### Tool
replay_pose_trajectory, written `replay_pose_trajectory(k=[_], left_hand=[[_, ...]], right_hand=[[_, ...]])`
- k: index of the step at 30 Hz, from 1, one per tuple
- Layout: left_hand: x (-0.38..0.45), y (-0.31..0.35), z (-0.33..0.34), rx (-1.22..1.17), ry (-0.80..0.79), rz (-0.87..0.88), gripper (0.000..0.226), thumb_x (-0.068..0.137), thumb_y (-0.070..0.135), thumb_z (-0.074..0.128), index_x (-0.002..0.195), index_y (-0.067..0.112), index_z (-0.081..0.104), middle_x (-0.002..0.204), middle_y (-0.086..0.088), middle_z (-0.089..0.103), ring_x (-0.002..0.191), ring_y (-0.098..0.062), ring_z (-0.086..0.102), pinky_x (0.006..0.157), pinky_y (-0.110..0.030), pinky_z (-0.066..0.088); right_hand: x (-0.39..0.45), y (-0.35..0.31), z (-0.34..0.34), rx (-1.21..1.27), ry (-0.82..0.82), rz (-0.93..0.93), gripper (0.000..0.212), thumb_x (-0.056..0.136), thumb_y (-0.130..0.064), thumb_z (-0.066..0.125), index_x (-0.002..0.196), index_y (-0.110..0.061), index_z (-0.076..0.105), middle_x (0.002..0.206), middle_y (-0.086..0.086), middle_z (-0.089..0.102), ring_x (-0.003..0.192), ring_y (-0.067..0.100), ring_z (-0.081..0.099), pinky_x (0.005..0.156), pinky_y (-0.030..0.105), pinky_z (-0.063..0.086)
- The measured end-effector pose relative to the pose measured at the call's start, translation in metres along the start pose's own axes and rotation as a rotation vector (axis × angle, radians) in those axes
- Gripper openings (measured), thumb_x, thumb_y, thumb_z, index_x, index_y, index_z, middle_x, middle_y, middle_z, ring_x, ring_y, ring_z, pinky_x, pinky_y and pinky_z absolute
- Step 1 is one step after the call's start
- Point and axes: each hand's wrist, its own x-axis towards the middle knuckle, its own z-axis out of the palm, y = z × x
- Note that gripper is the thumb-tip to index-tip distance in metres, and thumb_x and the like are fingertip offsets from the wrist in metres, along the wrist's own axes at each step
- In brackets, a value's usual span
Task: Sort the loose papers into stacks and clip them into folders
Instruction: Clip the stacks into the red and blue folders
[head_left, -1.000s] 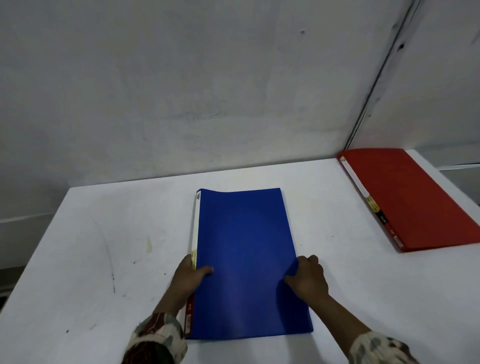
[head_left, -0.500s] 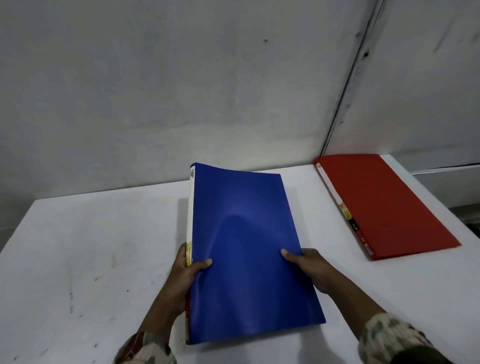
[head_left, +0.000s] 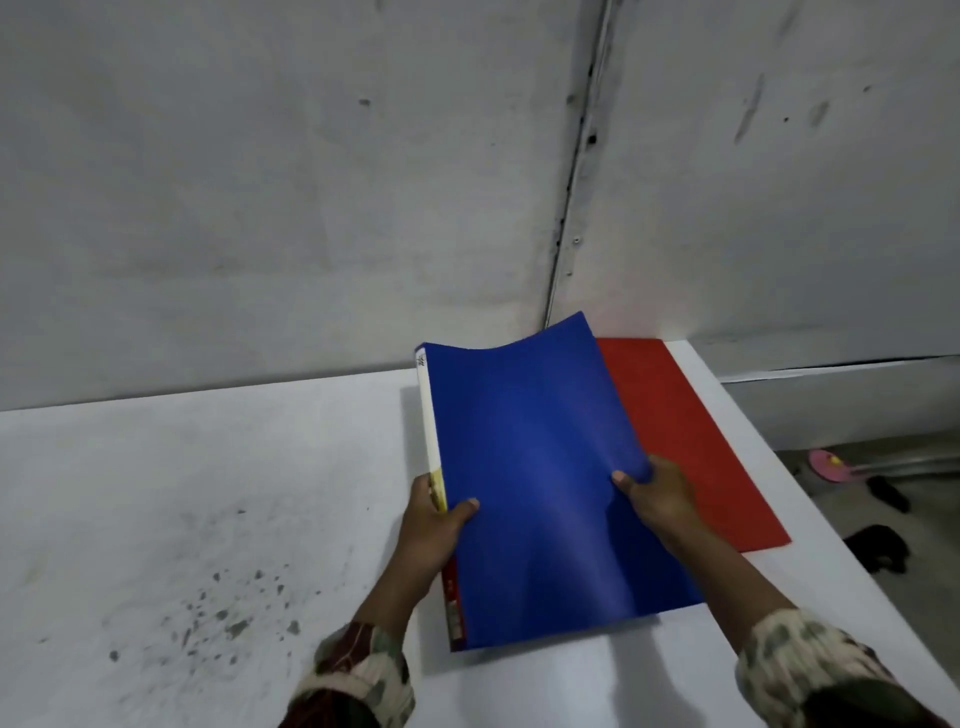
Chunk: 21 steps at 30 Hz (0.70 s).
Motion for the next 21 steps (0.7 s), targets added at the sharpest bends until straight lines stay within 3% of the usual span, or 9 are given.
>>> replay_pose_trajectory(k=[7,9,10,13,15,18,21], left_hand=[[0.014,0.011,0.077,0.208,-0.16,-0.011,0.029,0.09,0.013,0.055,0.116,0.022,0.045,0.112,-0.002,0.059,0.095,-0.021,0.06,0.084,-0.035,0.053],[0.018,0.012,0.091,0.298,-0.179,0.007,0.038,0.092,0.017,0.051,0.128,0.019,0.042,0.122,-0.005,0.058,0.101,-0.023,0.06,0.088,-0.036,0.053],[0.021,0.013,0.098,0.339,-0.181,0.011,0.042,0.094,0.02,0.048,0.134,0.019,0.038,0.126,-0.006,0.057,0.104,-0.023,0.059,0.089,-0.036,0.052],[0.029,0.018,0.113,0.431,-0.163,0.011,0.048,0.099,0.021,0.038,0.145,0.018,0.026,0.137,-0.008,0.048,0.115,-0.024,0.054,0.092,-0.032,0.049],[0.036,0.018,0.122,0.477,-0.156,0.004,0.05,0.099,0.02,0.037,0.147,0.021,0.022,0.139,-0.007,0.044,0.12,-0.025,0.051,0.094,-0.032,0.048],[0.048,0.014,0.135,0.556,-0.147,0.011,0.047,0.098,0.019,0.041,0.144,0.018,0.03,0.134,-0.007,0.05,0.116,-0.024,0.054,0.093,-0.033,0.051],[0.056,0.011,0.148,0.643,-0.146,0.048,0.035,0.095,0.012,0.043,0.129,0.015,0.047,0.121,-0.01,0.057,0.106,-0.024,0.058,0.088,-0.035,0.053]], right_hand=[[0.052,0.042,-0.054,-0.09,0.024,0.106,0.032,0.086,-0.009,0.064,0.114,0.005,0.058,0.114,0.025,0.063,0.1,0.04,0.061,0.087,0.05,0.05],[0.06,0.041,-0.063,-0.12,0.035,0.095,0.038,0.085,-0.008,0.065,0.119,0.005,0.054,0.121,0.026,0.059,0.107,0.041,0.057,0.09,0.044,0.047],[0.063,0.038,-0.067,-0.156,0.041,0.085,0.044,0.085,-0.008,0.066,0.124,0.005,0.05,0.126,0.024,0.055,0.113,0.04,0.054,0.091,0.039,0.044],[0.077,0.037,-0.071,-0.277,0.001,0.021,0.07,0.083,-0.013,0.069,0.141,-0.003,0.032,0.145,0.02,0.038,0.13,0.037,0.04,0.103,0.043,0.035],[0.081,0.038,-0.069,-0.539,-0.06,-0.009,0.078,0.084,-0.027,0.067,0.146,-0.011,0.023,0.15,0.018,0.027,0.135,0.035,0.032,0.108,0.044,0.031],[0.081,0.042,-0.064,-0.853,-0.021,-0.041,0.07,0.088,-0.043,0.055,0.146,-0.024,0.021,0.157,0.013,0.004,0.143,0.034,0.009,0.115,0.047,0.013],[0.082,0.045,-0.055,-0.87,-0.05,-0.121,0.056,0.093,-0.045,0.045,0.144,-0.029,0.027,0.159,0.004,-0.002,0.146,0.03,-0.002,0.116,0.049,0.004]])
